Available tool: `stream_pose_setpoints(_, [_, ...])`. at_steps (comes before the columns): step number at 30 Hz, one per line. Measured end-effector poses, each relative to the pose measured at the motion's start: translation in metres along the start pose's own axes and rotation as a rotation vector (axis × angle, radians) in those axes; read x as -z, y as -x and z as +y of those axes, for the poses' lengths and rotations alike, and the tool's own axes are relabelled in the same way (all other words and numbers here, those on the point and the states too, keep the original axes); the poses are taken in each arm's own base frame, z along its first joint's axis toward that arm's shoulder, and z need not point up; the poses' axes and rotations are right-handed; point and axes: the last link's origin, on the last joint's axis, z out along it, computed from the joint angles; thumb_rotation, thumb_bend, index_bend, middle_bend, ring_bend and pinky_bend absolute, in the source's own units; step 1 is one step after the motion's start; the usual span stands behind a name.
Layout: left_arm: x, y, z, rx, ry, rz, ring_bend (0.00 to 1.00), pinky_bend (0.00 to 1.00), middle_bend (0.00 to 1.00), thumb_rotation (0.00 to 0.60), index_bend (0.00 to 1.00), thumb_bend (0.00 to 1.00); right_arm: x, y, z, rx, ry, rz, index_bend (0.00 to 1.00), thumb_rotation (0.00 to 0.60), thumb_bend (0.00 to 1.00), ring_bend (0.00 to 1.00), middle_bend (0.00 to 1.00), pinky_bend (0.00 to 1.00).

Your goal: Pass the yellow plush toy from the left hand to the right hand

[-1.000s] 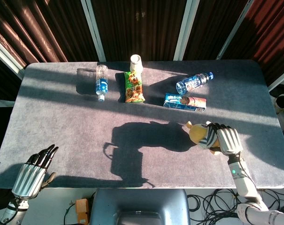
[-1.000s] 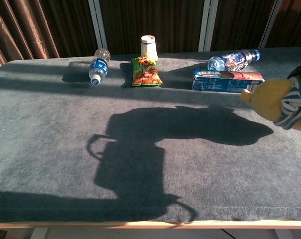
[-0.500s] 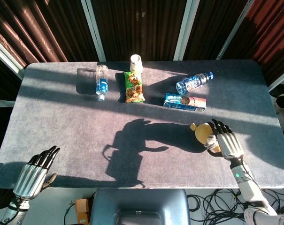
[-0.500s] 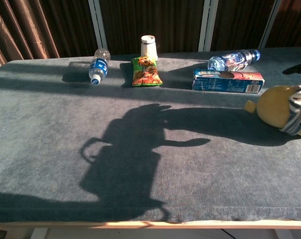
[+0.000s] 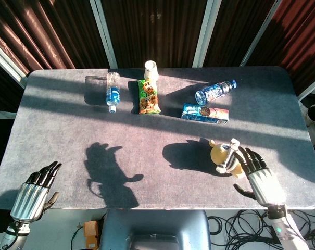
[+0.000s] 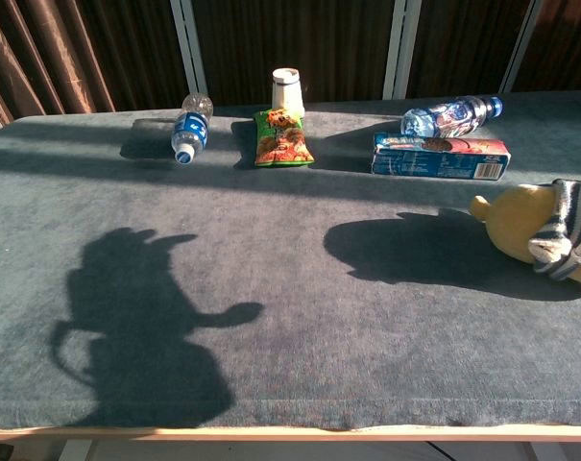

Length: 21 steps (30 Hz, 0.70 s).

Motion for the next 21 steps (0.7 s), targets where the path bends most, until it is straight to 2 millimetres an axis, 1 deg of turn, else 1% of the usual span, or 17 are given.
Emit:
stream_pose_setpoints(2, [0.001, -0.001, 0.001, -0.004, -0.002, 0.007, 0.21, 0.36, 0.11, 0.6, 0.0, 0.27, 0.018, -0.004, 0.005, 0.037, 0.035, 0.011, 0.0, 0.6, 0.11, 0.0, 0.0, 0.12])
stream_pose_setpoints(5, [0.003, -0.002, 0.002, -0.013, -0.001, 0.017, 0.21, 0.36, 0.11, 0.6, 0.0, 0.27, 0.029, -0.004, 0.015, 0.065, 0.076, -0.002, 0.0, 0.6, 0.11, 0.0, 0.0, 0.12])
stream_pose_setpoints(8, [0.005, -0.002, 0.005, -0.022, 0.004, 0.024, 0.21, 0.36, 0.11, 0.6, 0.0, 0.27, 0.03, -0.004, 0.022, 0.078, 0.11, -0.041, 0.0, 0.6, 0.11, 0.0, 0.0, 0.12])
stream_pose_setpoints(13, [0.007, 0.001, 0.007, -0.045, 0.0, 0.006, 0.21, 0.36, 0.11, 0.6, 0.0, 0.27, 0.026, -0.004, 0.028, 0.1, 0.158, -0.086, 0.0, 0.6, 0.11, 0.0, 0.0, 0.12])
stream_pose_setpoints(21, [0.007, 0.0, 0.004, -0.037, -0.019, -0.004, 0.2, 0.36, 0.11, 0.6, 0.0, 0.27, 0.033, -0.009, 0.026, 0.094, 0.156, -0.036, 0.0, 0.6, 0.11, 0.0, 0.0, 0.12])
